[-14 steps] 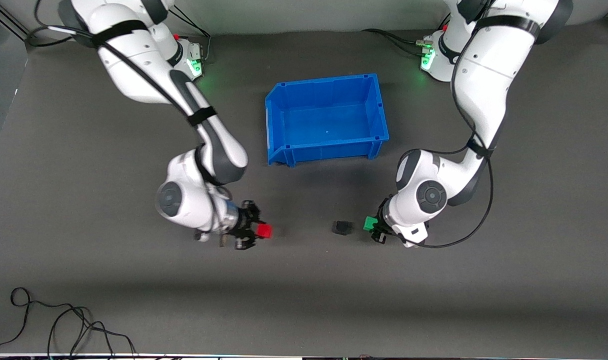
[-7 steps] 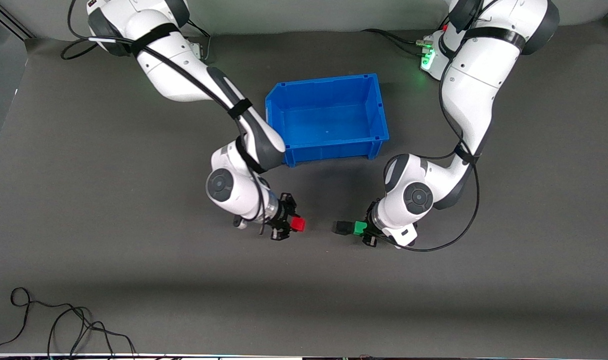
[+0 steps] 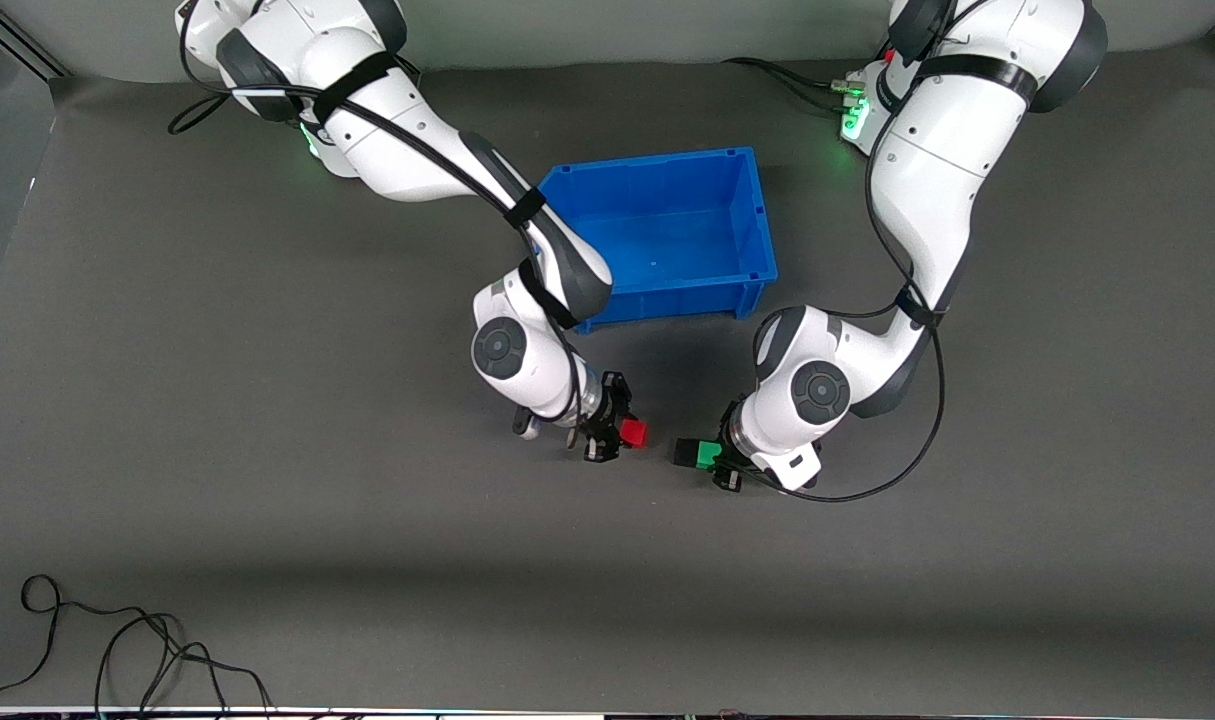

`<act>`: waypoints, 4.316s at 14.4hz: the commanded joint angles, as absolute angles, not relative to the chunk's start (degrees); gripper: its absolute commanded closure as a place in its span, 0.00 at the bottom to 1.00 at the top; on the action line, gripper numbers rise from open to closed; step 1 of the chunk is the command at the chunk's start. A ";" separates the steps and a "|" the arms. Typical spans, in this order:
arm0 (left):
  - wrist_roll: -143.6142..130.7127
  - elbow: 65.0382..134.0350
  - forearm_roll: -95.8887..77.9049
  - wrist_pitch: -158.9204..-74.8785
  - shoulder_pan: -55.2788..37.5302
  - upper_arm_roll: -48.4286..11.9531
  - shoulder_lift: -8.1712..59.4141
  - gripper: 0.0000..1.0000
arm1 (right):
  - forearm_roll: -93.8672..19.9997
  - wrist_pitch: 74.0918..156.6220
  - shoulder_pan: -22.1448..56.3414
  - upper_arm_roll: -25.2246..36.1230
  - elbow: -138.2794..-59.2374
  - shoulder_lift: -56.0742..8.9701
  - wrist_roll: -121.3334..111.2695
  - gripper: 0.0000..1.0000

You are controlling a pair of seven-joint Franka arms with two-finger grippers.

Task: Attach green and red cubes to black cube

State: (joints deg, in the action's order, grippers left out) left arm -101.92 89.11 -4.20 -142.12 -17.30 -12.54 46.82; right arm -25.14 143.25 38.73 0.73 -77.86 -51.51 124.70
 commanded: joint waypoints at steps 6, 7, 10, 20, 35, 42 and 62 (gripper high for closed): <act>-103.18 86.40 -4.66 -142.12 -18.72 -11.60 47.90 1.00 | -22.87 143.70 40.43 2.55 -68.83 -57.65 127.00 0.79; -103.18 86.40 -4.66 -142.12 -18.72 -11.69 47.81 1.00 | -21.29 143.70 40.43 2.46 -67.86 -58.35 127.00 0.79; -103.36 86.31 -4.75 -142.21 -18.72 -11.69 47.90 1.00 | -19.69 143.70 40.43 2.55 -66.71 -59.15 126.74 0.79; -106.61 84.73 -4.39 -142.29 -19.69 -11.69 48.69 1.00 | -17.84 143.79 40.52 2.20 -63.90 -60.64 126.65 0.65; -84.77 92.97 0.62 -126.14 -9.68 -10.37 31.41 0.00 | -16.96 115.97 37.88 10.09 -65.83 -44.41 104.28 0.00; -47.33 98.88 0.70 -109.28 0.86 -10.20 18.03 0.00 | -13.91 95.20 38.14 21.43 -71.97 -27.62 75.28 0.00; -0.35 89.66 1.58 -89.23 11.69 -9.67 2.63 0.00 | 1.23 93.34 3.87 8.17 -87.45 -2.29 -1.67 0.00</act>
